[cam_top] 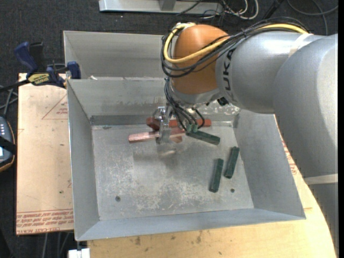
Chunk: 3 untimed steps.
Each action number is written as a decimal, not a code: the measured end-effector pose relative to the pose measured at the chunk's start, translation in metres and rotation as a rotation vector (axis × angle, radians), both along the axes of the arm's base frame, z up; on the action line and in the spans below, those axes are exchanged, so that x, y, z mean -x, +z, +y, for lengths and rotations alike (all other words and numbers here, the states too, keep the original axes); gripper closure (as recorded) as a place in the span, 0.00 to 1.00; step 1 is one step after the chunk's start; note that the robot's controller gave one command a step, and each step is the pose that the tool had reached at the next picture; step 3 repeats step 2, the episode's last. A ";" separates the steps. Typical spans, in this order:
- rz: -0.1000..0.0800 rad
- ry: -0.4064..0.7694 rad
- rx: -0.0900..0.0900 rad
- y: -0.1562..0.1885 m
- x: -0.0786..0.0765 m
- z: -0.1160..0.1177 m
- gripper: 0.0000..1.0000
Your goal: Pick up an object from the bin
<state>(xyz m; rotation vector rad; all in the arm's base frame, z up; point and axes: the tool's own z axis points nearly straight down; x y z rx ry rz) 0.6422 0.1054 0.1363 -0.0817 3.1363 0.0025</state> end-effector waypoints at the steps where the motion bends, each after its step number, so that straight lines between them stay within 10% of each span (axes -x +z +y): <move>1: 0.002 0.000 0.000 0.011 0.000 0.000 1.00; 3: 0.001 0.000 0.000 0.021 0.000 0.000 1.00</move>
Offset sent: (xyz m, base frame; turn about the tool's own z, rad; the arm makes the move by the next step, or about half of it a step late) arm 0.0001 0.0001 0.0057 0.0000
